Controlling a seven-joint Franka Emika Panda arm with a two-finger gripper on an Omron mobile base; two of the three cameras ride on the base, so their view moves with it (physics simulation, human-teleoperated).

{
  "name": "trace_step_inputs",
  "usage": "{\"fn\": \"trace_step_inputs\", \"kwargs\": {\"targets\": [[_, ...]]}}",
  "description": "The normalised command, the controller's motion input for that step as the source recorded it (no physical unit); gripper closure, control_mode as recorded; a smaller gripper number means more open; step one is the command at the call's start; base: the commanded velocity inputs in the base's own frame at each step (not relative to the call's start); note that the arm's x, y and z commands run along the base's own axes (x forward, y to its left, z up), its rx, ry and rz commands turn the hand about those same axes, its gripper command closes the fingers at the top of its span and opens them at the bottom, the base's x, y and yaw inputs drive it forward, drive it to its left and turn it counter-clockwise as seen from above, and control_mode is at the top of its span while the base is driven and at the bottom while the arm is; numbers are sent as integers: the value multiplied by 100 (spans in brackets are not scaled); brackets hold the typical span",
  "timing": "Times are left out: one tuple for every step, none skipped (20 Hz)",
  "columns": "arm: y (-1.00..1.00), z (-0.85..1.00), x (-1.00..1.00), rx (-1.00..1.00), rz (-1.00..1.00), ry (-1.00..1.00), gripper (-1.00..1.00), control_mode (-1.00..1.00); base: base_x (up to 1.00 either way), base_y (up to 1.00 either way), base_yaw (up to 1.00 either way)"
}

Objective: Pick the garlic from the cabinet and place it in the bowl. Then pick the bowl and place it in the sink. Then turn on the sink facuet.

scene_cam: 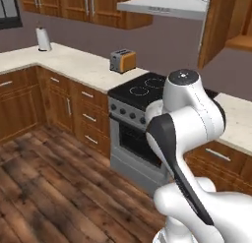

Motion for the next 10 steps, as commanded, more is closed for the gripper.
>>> {"fn": "trace_step_inputs", "kwargs": {"targets": [[0, 0, 0, 0, 0, 0, 100, 100, 0, 0, 93], [0, 0, 0, 0, 0, 0, 100, 100, 0, 0, 91], [0, 0, 0, 0, 0, 0, 100, 100, 3, 0, 89], [0, 0, 0, 0, 0, 0, 100, 100, 11, 0, 86], [0, 0, 0, 0, 0, 0, 100, 100, 32, 0, 80], [0, 0, 0, 0, 0, 0, 100, 100, 49, 0, 74], [0, 0, 0, 0, 0, 0, 100, 100, 81, 1, 65], [0, 0, 0, 0, 0, 0, 100, 100, 100, 9, 57], [0, 0, 0, 0, 0, 0, 100, 100, 100, 19, 43], [0, 0, 0, 0, 0, 0, 100, 100, 100, 14, 40]]}}
